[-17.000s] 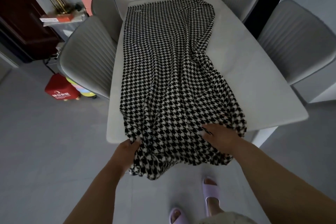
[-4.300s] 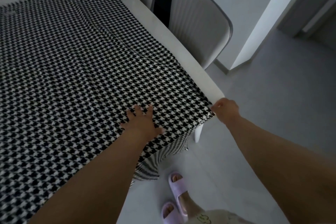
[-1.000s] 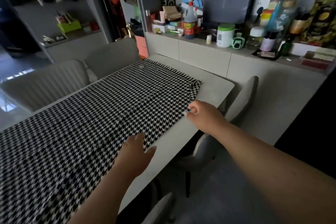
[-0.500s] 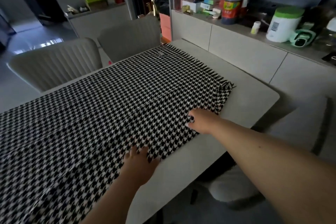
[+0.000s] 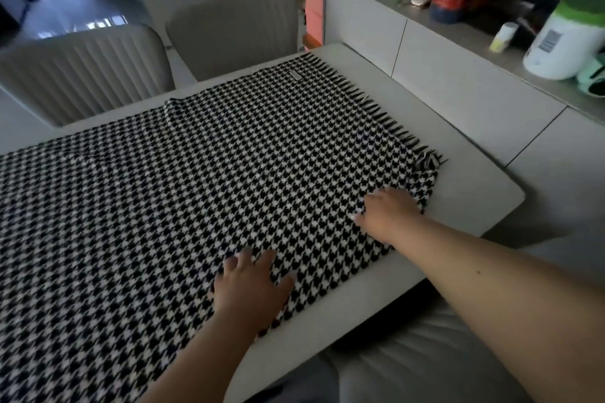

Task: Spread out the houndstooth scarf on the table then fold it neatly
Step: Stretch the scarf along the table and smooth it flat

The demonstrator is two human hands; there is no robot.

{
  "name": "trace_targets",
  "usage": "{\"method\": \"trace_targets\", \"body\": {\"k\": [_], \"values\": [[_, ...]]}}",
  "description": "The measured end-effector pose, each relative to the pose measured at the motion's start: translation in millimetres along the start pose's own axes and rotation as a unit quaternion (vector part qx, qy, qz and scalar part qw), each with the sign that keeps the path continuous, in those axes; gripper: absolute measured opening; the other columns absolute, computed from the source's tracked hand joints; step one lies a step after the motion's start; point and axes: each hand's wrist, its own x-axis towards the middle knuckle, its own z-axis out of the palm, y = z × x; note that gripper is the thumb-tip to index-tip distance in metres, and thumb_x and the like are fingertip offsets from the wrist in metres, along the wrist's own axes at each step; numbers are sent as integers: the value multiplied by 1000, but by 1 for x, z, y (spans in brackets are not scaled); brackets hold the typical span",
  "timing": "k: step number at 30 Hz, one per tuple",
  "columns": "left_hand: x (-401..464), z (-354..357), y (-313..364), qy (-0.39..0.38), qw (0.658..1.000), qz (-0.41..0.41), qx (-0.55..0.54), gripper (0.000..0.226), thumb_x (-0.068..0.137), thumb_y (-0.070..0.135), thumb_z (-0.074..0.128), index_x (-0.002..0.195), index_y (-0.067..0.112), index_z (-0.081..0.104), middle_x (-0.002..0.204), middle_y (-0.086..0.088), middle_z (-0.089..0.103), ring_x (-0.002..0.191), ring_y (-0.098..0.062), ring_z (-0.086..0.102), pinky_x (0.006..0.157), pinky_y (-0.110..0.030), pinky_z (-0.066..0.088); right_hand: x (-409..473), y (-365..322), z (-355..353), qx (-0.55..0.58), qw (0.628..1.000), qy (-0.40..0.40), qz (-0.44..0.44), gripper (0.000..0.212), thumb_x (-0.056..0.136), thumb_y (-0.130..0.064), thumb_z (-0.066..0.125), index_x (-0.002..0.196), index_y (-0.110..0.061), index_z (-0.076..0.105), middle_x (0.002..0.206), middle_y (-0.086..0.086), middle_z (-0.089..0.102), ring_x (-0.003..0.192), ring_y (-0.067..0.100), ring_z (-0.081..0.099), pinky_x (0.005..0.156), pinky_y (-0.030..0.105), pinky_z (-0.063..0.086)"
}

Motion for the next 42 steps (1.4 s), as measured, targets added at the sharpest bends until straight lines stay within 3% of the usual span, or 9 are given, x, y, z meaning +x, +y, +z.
{"method": "trace_targets", "body": {"k": [4,7,9,11,14,17,23,32,42], "values": [[34,7,33,-26,999,21,13,66,90,70,24,148,47,6,162,-3,-6,147,-35,-8,114,-61,7,6,21,8,58,997,-58,-13,76,91,-68,17,153,-25,4,160,10,2,146,30,9,117,44,16],[54,10,49,-51,998,18,34,68,88,72,29,146,51,1,161,-2,-9,146,-40,-9,112,-65,9,17,55,14,57,969,-101,217,96,84,-77,17,152,-10,10,157,16,17,142,33,22,115,42,21],[60,7,58,-23,999,19,33,67,88,68,37,146,48,10,161,-3,0,146,-39,-1,112,-65,16,21,71,11,90,953,-94,274,90,86,-73,26,143,-5,35,145,14,40,132,30,39,107,38,31],[64,4,64,21,999,6,26,66,88,62,42,146,41,16,160,-5,7,146,-36,4,112,-63,18,27,74,11,59,971,27,229,67,90,-61,35,127,-8,53,123,12,55,113,27,51,91,36,39],[71,3,67,24,999,-43,19,76,88,66,39,149,39,6,161,-8,1,146,-38,0,113,-65,13,31,54,8,48,985,154,62,60,94,-54,34,137,-12,38,138,16,40,125,31,38,99,43,36],[76,5,68,-14,998,-50,24,82,85,74,35,149,42,-4,161,-8,-9,146,-40,-7,112,-67,9,46,41,-1,138,987,68,-41,67,94,-57,33,150,-28,13,157,12,11,142,33,15,111,48,29],[85,-1,69,-37,998,-18,41,85,80,79,37,147,49,-6,161,-5,-13,145,-43,-10,109,-70,8,88,60,-4,135,988,-66,31,74,86,-74,29,147,-46,-3,159,6,-14,145,34,-12,111,65,15],[81,-5,74,-34,999,-2,37,86,81,75,42,148,46,-3,162,-5,-7,146,-39,-4,112,-64,17,83,73,-7,165,977,-98,96,83,81,-80,26,148,-44,-8,158,12,-16,145,39,-6,113,58,21],[42,8,58,21,989,-144,-12,77,92,62,32,152,22,4,160,-12,0,146,-38,2,109,-53,32,65,26,-7,82,994,-32,61,87,87,-74,23,151,-25,-11,159,11,-14,145,38,-9,113,62,12]]}}
